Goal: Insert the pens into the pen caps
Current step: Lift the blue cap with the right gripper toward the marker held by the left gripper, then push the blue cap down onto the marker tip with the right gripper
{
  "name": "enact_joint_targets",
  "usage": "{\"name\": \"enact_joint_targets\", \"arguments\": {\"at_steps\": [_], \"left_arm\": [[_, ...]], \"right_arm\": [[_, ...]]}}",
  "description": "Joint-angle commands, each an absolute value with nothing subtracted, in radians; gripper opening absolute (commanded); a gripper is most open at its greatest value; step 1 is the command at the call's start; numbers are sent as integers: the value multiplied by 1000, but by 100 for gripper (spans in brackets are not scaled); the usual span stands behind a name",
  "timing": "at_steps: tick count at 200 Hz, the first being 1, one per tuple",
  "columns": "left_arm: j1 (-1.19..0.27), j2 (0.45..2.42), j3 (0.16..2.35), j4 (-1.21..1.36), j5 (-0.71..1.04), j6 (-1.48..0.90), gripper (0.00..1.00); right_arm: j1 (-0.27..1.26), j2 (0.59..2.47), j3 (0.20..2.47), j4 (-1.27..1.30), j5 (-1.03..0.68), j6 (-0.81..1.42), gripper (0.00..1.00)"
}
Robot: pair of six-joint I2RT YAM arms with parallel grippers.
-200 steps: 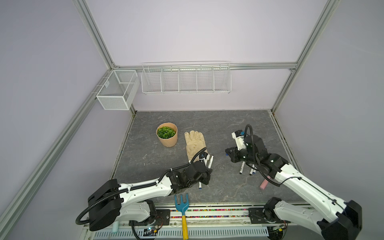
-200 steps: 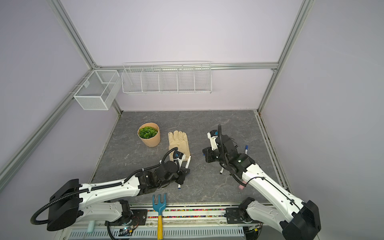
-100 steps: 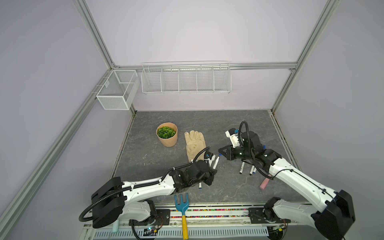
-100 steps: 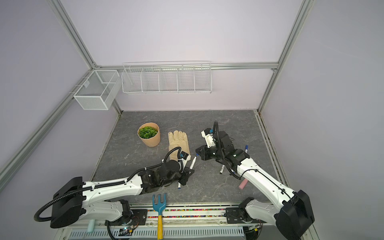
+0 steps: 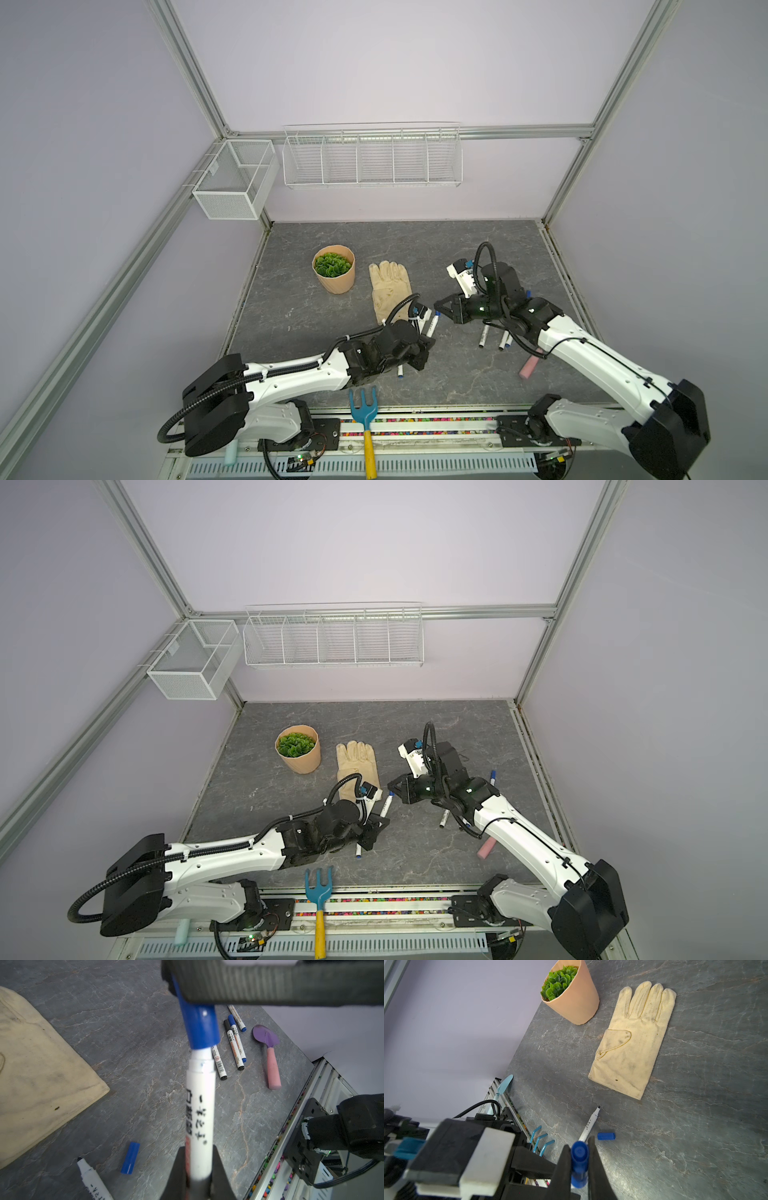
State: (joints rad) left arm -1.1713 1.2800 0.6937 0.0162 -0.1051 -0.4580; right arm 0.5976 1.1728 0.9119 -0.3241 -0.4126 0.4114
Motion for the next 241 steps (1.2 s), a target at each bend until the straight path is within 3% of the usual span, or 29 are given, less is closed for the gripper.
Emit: {"name": "enact_joint_targets", "arguments": {"at_steps": [1, 146, 241], "left_arm": [[-1175, 1244, 688, 62, -153, -452, 0], [-1123, 1192, 669, 223, -204, -469, 0], [-1086, 1189, 659, 275, -161, -489, 0]], "right_arm": [[606, 1181, 943, -374, -453, 382, 6], [591, 1229, 1049, -733, -793, 349, 6], [621, 1204, 999, -791, -850, 370, 6]]}}
